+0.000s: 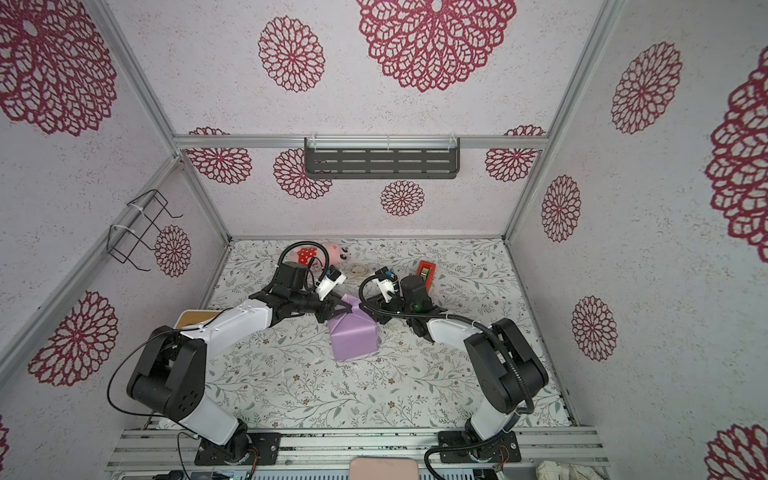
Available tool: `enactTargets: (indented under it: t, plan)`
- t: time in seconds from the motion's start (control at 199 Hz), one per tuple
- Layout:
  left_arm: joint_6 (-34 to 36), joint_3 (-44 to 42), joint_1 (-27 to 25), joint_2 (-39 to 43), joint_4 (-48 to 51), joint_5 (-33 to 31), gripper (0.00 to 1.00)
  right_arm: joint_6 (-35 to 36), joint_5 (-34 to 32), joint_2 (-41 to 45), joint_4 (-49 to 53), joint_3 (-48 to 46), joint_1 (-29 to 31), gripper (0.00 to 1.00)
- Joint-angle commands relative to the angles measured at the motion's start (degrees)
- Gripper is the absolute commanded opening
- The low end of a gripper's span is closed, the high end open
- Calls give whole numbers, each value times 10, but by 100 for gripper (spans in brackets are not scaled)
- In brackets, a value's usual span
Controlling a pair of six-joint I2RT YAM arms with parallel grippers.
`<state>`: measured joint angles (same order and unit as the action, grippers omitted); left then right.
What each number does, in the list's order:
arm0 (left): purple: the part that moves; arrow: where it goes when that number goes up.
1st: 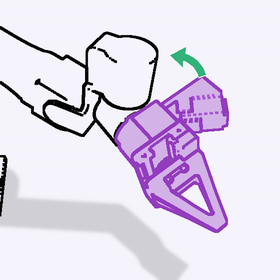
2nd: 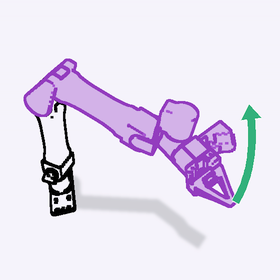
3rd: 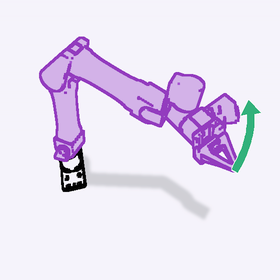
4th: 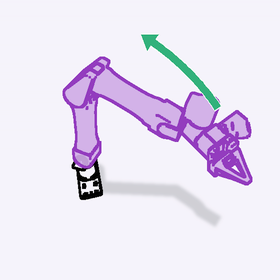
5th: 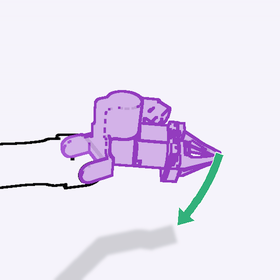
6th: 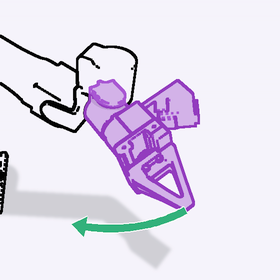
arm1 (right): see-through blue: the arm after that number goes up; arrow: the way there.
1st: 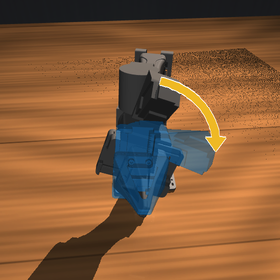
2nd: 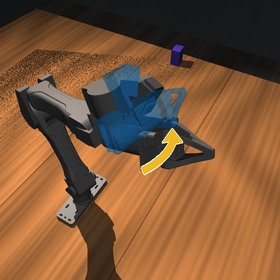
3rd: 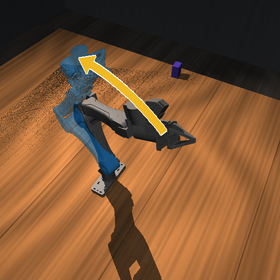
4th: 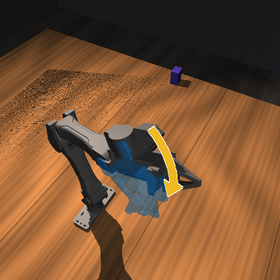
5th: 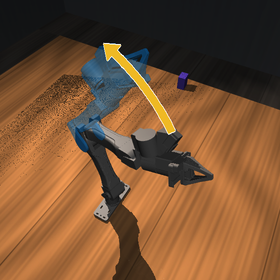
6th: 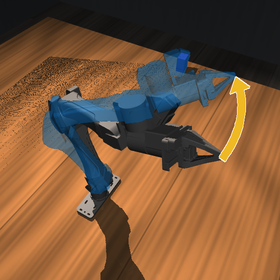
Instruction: Wrap the gift box in paper
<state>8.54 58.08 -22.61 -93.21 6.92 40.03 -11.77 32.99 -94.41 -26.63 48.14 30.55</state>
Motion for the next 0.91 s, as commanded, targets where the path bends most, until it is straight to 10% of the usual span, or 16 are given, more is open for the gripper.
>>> enactTargets:
  t: [0.0, 0.392, 0.901]
  plan:
    - [-5, 9, -1, 9, -22, -23, 31, -7, -5, 7, -30, -9, 3, 40]
    - [-28, 51, -6, -28, -23, 11, 41, -5, -10, 10, -38, -22, 3, 40]
    - [-14, 56, -21, -6, -8, 4, 2, -72, -66, 55, -19, -36, 5, 56]
